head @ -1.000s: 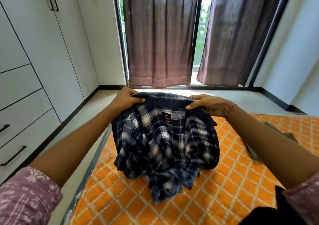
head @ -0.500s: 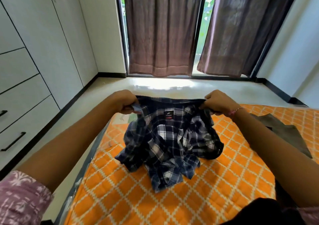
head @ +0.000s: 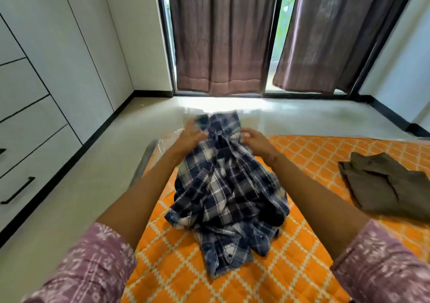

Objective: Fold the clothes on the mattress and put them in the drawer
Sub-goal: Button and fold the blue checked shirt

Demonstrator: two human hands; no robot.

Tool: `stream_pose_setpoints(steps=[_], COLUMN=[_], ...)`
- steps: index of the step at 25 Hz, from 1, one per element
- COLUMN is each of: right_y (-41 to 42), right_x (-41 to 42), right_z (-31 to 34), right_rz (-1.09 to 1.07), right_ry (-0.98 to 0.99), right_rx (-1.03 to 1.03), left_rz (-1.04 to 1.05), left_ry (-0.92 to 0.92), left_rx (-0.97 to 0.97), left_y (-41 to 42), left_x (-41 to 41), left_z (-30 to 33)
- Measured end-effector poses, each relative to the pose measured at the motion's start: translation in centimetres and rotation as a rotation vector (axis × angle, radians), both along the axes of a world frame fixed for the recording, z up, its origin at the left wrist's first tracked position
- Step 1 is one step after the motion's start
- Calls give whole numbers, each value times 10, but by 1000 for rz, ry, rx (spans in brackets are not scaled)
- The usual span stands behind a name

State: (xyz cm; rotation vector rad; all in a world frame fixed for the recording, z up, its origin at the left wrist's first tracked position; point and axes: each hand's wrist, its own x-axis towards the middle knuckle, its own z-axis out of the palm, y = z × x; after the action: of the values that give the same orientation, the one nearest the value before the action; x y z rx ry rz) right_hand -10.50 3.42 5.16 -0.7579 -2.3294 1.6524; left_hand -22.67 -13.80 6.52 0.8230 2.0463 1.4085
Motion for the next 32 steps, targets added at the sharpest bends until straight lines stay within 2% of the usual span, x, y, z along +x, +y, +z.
stream_pose_setpoints(steps=[1, 2, 4, 6, 10, 15, 16, 17, 18, 20, 21, 22, 24, 25, 26, 28, 30, 32], right_y=[3, 6, 8, 2, -29, -74, -85, -92, -88, -61, -48, -38, -38, -49, -61, -77, -76, -66], right_x=[5, 14, 33, 41, 47, 104, 118, 133, 144, 153, 151, 145, 120, 105, 90, 69, 62, 62], right_z=[-33, -67, -125, -162, -179, -170, -166, -160, -148, -114, -101, -95, -99, -104, -112, -131, -144, -149], right_rz=[32, 68, 125, 124, 118, 279, 348, 461, 568, 662, 609, 463, 73, -19, -29, -16, -109, -236], right_ry=[-138, -288, -504, -525, -520, -641, -643, -649, -663, -705, -680, -611, -385, -323, -333, -454, -498, -428], right_rx=[238, 389, 438, 459, 722, 807, 792, 683, 461, 2, -74, -45, 195, 319, 435, 629, 634, 447], left_rz=[-72, -161, -233, -190, -118, -314, -356, -435, -565, -789, -819, -762, -395, -219, -136, -157, -129, -66], left_ry=[211, 353, 375, 439, 719, 788, 771, 736, 682, 375, 220, 187, 374, 428, 419, 372, 378, 400], left_rx=[-253, -470, -712, -775, -900, -1006, -1028, -1064, -1092, -1110, -1078, -1011, -803, -677, -605, -651, -716, -667], left_y=[-7, -15, -26, -22, -2, -42, -54, -69, -82, -98, -98, -94, -76, -66, -57, -45, -44, -46], left_x=[-4, -4, 7, 24, 56, 99, 112, 123, 125, 107, 94, 85, 80, 85, 91, 104, 111, 112], left_z=[-38, -76, -138, -170, -174, -168, -165, -161, -155, -136, -123, -112, -104, -107, -113, -129, -144, -154])
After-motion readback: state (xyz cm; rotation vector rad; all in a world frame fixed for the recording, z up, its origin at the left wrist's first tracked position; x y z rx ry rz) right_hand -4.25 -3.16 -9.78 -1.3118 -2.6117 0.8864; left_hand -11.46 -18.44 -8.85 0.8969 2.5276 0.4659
